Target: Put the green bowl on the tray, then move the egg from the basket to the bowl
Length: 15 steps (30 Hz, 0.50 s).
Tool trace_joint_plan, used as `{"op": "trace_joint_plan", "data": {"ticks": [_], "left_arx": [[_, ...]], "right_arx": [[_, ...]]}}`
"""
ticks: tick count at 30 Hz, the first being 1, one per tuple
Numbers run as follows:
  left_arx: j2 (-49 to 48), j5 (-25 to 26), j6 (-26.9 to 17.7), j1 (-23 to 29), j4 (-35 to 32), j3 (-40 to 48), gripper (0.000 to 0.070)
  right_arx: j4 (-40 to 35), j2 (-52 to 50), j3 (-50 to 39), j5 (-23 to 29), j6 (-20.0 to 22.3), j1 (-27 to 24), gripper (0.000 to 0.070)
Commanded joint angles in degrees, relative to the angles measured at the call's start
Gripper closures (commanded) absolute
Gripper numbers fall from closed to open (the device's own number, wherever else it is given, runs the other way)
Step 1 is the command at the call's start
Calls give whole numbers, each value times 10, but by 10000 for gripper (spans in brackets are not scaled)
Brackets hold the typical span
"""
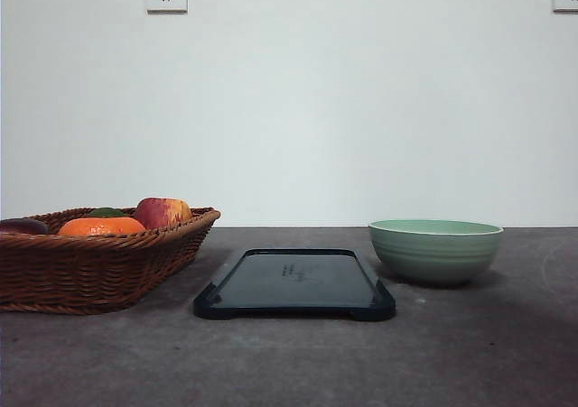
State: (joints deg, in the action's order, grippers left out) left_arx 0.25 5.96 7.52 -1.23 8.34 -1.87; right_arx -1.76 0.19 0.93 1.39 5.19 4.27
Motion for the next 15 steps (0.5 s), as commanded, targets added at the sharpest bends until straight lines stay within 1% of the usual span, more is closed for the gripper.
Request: {"op": "trace_joint_plan", "data": {"ticks": [1,4,7,9,11,13,15], "left_arx": [[-1,0,54,1,-6,11,700],[-1,1,129,1,-7,11,700],[-1,1,176,1,-7,11,700],[-1,1,199,1,-7,11,700],[0,1,218,1,-9,11,700],[-1,-2,223,1,-21,10,700],[0,-15,222,1,-50,10,700]], "right_arx": [[-7,0,-2,1,-16,1,687],[-13,0,-2,4,-43,1,689],[-15,0,-2,28,-81,1,690],[-16,0,-2,37,-121,1,691],[-17,0,-2,36,-171,0,690],[-16,0,-2,36,-209,0,691],[-19,0,-1,31,-242,0,691]]}}
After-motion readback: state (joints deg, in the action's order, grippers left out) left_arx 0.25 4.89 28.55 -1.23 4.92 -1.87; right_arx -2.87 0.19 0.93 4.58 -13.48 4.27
